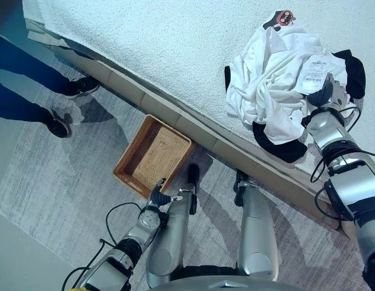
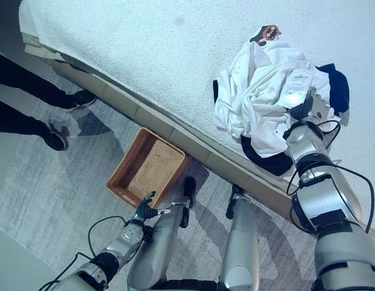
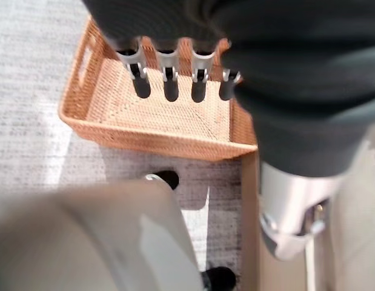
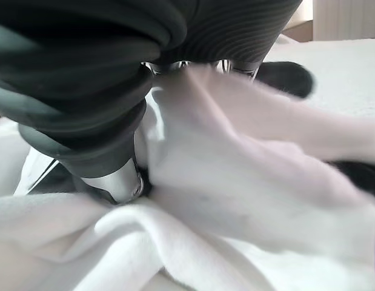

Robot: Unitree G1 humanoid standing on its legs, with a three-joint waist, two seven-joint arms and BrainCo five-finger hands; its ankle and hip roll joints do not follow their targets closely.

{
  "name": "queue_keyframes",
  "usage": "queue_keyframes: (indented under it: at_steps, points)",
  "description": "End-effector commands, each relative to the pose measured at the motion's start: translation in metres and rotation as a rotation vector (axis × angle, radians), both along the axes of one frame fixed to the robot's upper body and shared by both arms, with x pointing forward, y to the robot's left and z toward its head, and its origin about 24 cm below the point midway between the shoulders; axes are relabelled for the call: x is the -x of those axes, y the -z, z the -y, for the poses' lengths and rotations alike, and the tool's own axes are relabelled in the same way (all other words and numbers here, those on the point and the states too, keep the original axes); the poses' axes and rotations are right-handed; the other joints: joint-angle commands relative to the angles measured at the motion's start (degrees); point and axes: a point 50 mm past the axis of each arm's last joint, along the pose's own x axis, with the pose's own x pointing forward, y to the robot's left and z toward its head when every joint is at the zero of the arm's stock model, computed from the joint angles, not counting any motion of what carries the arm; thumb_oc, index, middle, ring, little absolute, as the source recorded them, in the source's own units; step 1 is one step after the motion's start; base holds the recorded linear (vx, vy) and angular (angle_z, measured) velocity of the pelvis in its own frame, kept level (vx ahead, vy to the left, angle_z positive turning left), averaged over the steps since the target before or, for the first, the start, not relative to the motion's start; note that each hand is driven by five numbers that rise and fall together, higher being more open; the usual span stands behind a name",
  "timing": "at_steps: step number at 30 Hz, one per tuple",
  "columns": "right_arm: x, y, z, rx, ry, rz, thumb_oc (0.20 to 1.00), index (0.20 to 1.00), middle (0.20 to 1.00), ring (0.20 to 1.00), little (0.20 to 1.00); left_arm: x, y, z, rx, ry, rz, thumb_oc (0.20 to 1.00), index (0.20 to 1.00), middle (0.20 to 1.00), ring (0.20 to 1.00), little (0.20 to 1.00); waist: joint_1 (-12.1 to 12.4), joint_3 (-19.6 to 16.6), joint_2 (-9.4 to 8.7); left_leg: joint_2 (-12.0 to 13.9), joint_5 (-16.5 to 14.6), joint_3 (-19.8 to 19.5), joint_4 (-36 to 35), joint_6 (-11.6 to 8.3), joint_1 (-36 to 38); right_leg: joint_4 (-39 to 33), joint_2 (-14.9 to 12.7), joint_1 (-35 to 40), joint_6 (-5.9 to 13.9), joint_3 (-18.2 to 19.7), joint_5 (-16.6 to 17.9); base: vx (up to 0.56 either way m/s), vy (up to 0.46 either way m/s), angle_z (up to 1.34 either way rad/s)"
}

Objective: Pick up clothes into the bucket

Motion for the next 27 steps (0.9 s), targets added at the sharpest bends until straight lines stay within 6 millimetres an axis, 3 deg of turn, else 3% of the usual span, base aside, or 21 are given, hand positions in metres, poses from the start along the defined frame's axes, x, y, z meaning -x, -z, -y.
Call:
queue_keyframes:
  at_steps: [1,6,11,17,23,24,25,26,27]
  points:
    - [-0.008,-0.054,-0.022,0.106,-0.134,0.194,0.2,0.2,0.2,0.2,0.2,0.018,0.011,-0.011,-0.029,-0.006,-0.045,1.0,1.0,1.0,1.0,1.0,0.8,-0.7,-3.56,0.5,-0.1,0.4,-0.3,-1.63,1.7,-1.3,-0.4,7.7,3.43,4.0,-2.5,0.01,0.015,-0.17]
    - [-0.001,-0.085,-0.028,0.125,-0.198,0.329,0.2,0.2,0.2,0.2,0.2,0.018,0.007,-0.029,-0.044,-0.041,-0.021,1.0,1.0,1.0,1.0,1.0,0.2,-3.9,-5.61,2.4,-0.1,2.2,-3.7,-2.0,6.8,-6.4,1.5,12.1,4.26,4.7,-0.6,0.04,0.008,-0.28]
    - [0.011,-0.101,-0.024,0.146,-0.235,0.399,0.2,0.2,0.2,0.2,0.2,0.014,-0.006,-0.043,-0.023,-0.065,0.045,1.0,1.0,1.0,1.0,1.0,-0.5,-7.3,-7.01,3.6,-0.1,3.9,-6.7,-2.26,11.5,-11.3,3.1,16.7,4.93,5.2,1.0,0.06,0.001,-0.27]
    - [0.028,-0.109,-0.016,0.173,-0.26,0.447,0.2,0.2,0.2,0.2,0.2,0.009,-0.029,-0.051,0.05,-0.067,0.154,1.0,1.0,1.0,1.0,1.0,-1.2,-11.8,-8.26,4.8,-0.3,6.1,-10.3,-2.65,17.1,-18.0,5.1,22.3,5.52,5.8,2.9,0.06,-0.016,-0.31]
    - [0.038,-0.099,0.0,0.169,-0.241,0.413,0.2,0.2,0.2,0.2,0.2,0.009,-0.038,-0.052,0.09,-0.055,0.185,1.0,1.0,1.0,1.0,1.0,-1.4,-15.7,-9.32,5.7,-0.4,7.5,-12.3,-2.85,21.3,-21.3,6.2,26.7,5.56,6.2,3.3,0.06,-0.024,-0.12]
    - [0.038,-0.095,0.004,0.168,-0.232,0.386,0.247,0.247,0.247,0.247,0.247,0.01,-0.037,-0.051,0.094,-0.053,0.174,1.0,1.0,1.0,1.0,1.0,-1.4,-16.3,-9.44,5.8,-0.4,7.5,-12.7,-2.88,21.9,-21.3,6.2,27.2,5.53,6.1,3.1,0.07,-0.02,-0.15]
    - [0.038,-0.091,0.007,0.168,-0.231,0.357,0.482,0.482,0.482,0.482,0.482,0.012,-0.034,-0.05,0.096,-0.055,0.16,1.0,1.0,1.0,1.0,1.0,-1.5,-16.7,-9.58,5.9,-0.4,7.6,-13.2,-2.91,22.7,-21.2,6.2,27.8,5.48,6.0,2.9,0.04,-0.016,-0.1]
    - [0.039,-0.091,0.007,0.168,-0.231,0.357,0.539,0.539,0.539,0.539,0.539,0.012,-0.034,-0.05,0.096,-0.055,0.16,1.0,1.0,1.0,1.0,1.0,-1.5,-16.7,-9.59,5.9,-0.4,7.6,-13.2,-2.91,22.7,-21.2,6.2,27.9,5.48,6.0,2.9,0.06,-0.017,-0.06]
    - [0.039,-0.085,0.013,0.183,-0.242,0.277,1.0,1.0,1.0,1.0,1.0,0.016,-0.03,-0.05,0.098,-0.048,0.134,1.0,1.0,1.0,1.0,1.0,-1.6,-17.5,-9.95,6.0,-0.4,7.5,-13.7,-2.98,23.6,-21.1,6.3,28.7,5.38,5.8,2.6,0.06,-0.012,-0.07]
